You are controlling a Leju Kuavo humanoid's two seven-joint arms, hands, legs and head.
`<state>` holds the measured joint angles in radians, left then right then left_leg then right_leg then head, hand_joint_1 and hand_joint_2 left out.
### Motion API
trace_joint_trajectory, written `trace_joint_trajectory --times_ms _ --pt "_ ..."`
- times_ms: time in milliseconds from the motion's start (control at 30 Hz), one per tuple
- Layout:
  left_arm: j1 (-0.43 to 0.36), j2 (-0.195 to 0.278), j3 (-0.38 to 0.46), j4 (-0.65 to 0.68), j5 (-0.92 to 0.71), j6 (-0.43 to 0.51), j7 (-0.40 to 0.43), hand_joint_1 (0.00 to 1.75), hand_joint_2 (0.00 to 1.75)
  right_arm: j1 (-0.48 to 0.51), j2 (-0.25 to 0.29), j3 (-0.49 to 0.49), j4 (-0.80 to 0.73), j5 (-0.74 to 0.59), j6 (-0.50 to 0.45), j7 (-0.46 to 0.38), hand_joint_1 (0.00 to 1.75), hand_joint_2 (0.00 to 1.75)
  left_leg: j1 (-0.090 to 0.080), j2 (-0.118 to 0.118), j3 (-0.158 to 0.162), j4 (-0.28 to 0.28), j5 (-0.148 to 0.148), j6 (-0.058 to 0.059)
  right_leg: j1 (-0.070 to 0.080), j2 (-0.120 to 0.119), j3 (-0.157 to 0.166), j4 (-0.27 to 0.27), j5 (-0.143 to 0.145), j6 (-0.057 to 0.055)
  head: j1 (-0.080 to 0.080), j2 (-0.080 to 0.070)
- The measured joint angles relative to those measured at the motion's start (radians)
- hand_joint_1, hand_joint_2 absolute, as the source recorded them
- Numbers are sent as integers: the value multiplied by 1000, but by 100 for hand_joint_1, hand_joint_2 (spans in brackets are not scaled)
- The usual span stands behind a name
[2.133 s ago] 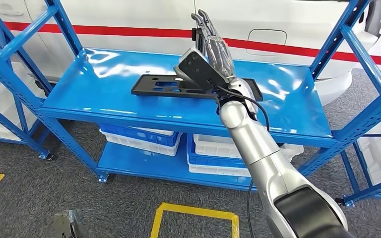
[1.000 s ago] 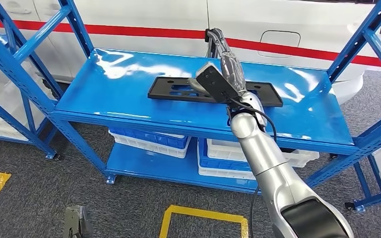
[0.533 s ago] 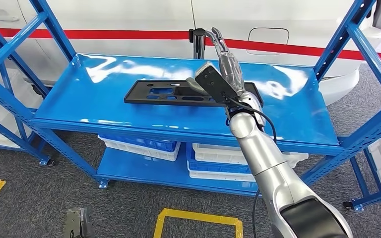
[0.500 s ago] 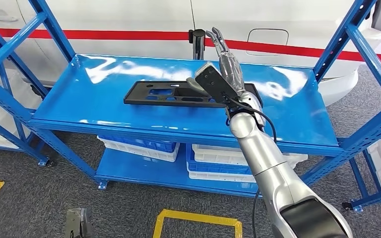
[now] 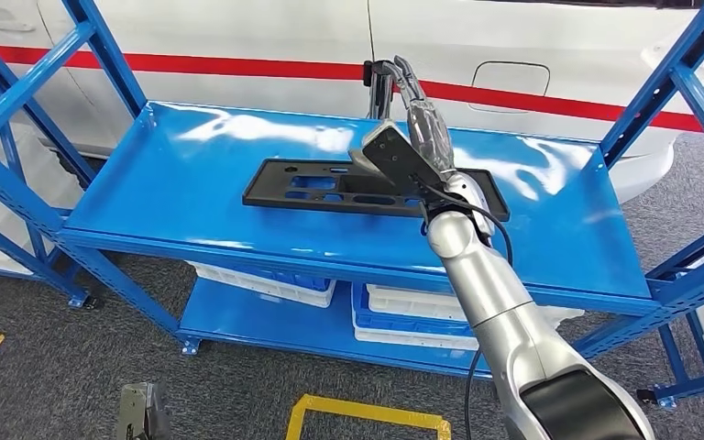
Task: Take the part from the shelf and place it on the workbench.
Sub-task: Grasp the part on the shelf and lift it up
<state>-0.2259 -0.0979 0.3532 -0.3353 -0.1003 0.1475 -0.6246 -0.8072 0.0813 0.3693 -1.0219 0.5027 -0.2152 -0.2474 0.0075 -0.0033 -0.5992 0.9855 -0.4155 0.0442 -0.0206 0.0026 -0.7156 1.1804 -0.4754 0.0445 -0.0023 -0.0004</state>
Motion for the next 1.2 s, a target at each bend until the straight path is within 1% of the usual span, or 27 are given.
trace_joint_trajectory --times_ms 33,67,100,167,233,267,300,367,400,433,467,533,567,600,667,733,767,800,867,900,933,967,1033,1067,1100,1133,1200 --pt "0 0 0 0 0 0 0 0 0 0 -1 0 1 0 0 0 0 175 0 -1 5 5 -9 -7 -4 -3 30 -70 34 8 1 0" --pt "0 0 0 0 0 0 0 0 0 -1 0 0 2 0 0 0 0 175 -1 -1 8 10 -17 -14 -6 -4 53 -124 57 9 1 0" --pt "-1 0 0 0 0 0 0 0 0 0 0 1 3 -1 0 -1 0 175 -2 -1 9 14 -23 -20 -5 -5 68 -155 68 4 1 0" --pt "0 0 0 0 0 0 1 0 0 -1 0 2 4 -1 0 -1 0 175 1 -1 9 15 -29 -32 2 -2 73 -163 66 -18 -1 0" --pt "-1 0 0 0 0 0 0 0 0 -4 0 1 4 -2 0 -2 0 175 8 0 6 26 -40 -43 0 0 82 -166 62 -36 -3 0" --pt "-2 0 -1 -1 0 -1 0 0 0 -6 1 1 4 -2 0 -3 0 175 10 0 -6 54 -53 -49 -3 1 89 -168 59 -44 -5 0" --pt "-2 -1 -1 -1 0 -1 0 0 0 -7 2 1 4 -2 0 -3 0 175 12 1 -30 103 -74 -53 -5 1 96 -169 55 -51 -7 0" --pt "-1 -1 -2 -1 0 -1 0 0 0 -7 4 1 6 -2 0 -3 0 175 13 1 -108 241 -118 -60 0 2 105 -169 47 -63 -10 0" --pt "1 -1 -1 -1 0 -1 0 0 0 -6 4 2 6 -2 0 -3 0 175 13 1 -146 293 -127 -61 3 3 109 -169 43 -66 -10 0" --pt "3 -1 -1 -1 0 -1 0 0 0 -5 4 2 8 -2 0 -3 0 175 13 1 -168 310 -117 -60 6 4 113 -169 39 -68 -10 0" --pt "3 -1 -1 -1 0 -1 0 0 0 -5 4 2 8 -2 0 -4 0 175 13 1 -168 285 -88 -56 8 6 118 -169 36 -69 -10 0" --pt "3 0 -2 -1 1 -1 0 0 0 -6 4 2 9 -4 0 -6 0 175 9 0 -116 149 -5 -39 12 8 131 -170 27 -68 -10 0" --pt "2 1 -2 -1 1 -1 0 0 0 -7 4 2 10 -6 0 -9 0 175 4 1 -86 85 20 -30 15 9 135 -170 22 -65 -8 0" --pt "1 2 -2 -1 2 -1 0 0 0 -8 4 2 11 -9 0 -11 0 175 0 1 -65 42 31 -21 16 10 138 -171 19 -62 -9 0" --pt "0 3 -2 -1 3 0 0 0 0 -9 3 2 14 -14 -1 -16 0 175 -8 2 -53 20 22 -9 16 11 139 -174 14 -52 -8 0" --pt "-1 3 -2 -1 3 0 0 0 0 -8 2 1 15 -18 -2 -20 0 175 -5 2 -34 2 24 -2 16 8 139 -171 8 -43 -8 0" --pt "-2 3 -2 -1 3 0 1 0 0 -9 1 1 16 -19 -2 -22 0 175 -2 3 -22 -8 27 1 17 7 131 -152 -1 -41 -7 0" --pt "-3 3 -2 -2 3 0 2 0 0 -9 -2 1 16 -20 -4 -23 0 175 1 4 -10 -17 29 3 18 6 110 -110 -17 -42 -6 0" --pt "-5 2 -3 -2 3 0 4 0 0 -3 -8 1 19 -22 -7 -26 0 175 1 3 -2 -20 26 6 14 5 40 14 -56 -42 -5 0" --pt "-5 1 -4 -1 3 0 5 0 0 4 -13 1 20 -22 -10 -29 0 175 1 2 0 -19 23 6 11 5 3 68 -68 -39 -5 0" --pt "-5 0 -4 -1 2 0 6 0 0 14 -17 1 21 -22 -12 -33 0 175 1 1 2 -18 19 5 9 5 -20 91 -66 -32 -5 0" --pt "-4 -2 -5 -1 2 0 8 0 0 24 -21 1 20 -19 -14 -39 0 175 2 -1 4 -16 15 3 5 4 -24 78 -49 -22 -5 0" --pt "-4 -5 -5 0 0 0 15 0 0 51 -28 3 -4 -2 -24 -58 0 175 4 -3 9 -6 1 -7 -4 -1 20 -47 16 0 -5 0" --pt "-5 -6 -5 1 -1 1 19 0 0 69 -30 6 -26 10 -34 -68 0 175 3 -4 9 2 -8 -15 -6 -3 48 -107 43 5 -5 0" --pt "-5 -7 -6 1 -4 1 23 0 0 92 -32 11 -55 24 -46 -74 0 175 2 -4 8 10 -16 -22 -7 -5 67 -148 60 3 -6 0" --pt "-6 -8 -8 2 -10 1 29 0 0 119 -35 19 -92 38 -58 -75 0 175 1 -4 8 16 -23 -25 -9 -5 76 -165 67 -3 -7 0" --pt "-6 -12 -19 4 -30 0 42 0 0 180 -43 43 -177 68 -77 -67 0 175 2 -5 8 19 -26 -17 -8 -1 79 -164 68 -14 -11 0"
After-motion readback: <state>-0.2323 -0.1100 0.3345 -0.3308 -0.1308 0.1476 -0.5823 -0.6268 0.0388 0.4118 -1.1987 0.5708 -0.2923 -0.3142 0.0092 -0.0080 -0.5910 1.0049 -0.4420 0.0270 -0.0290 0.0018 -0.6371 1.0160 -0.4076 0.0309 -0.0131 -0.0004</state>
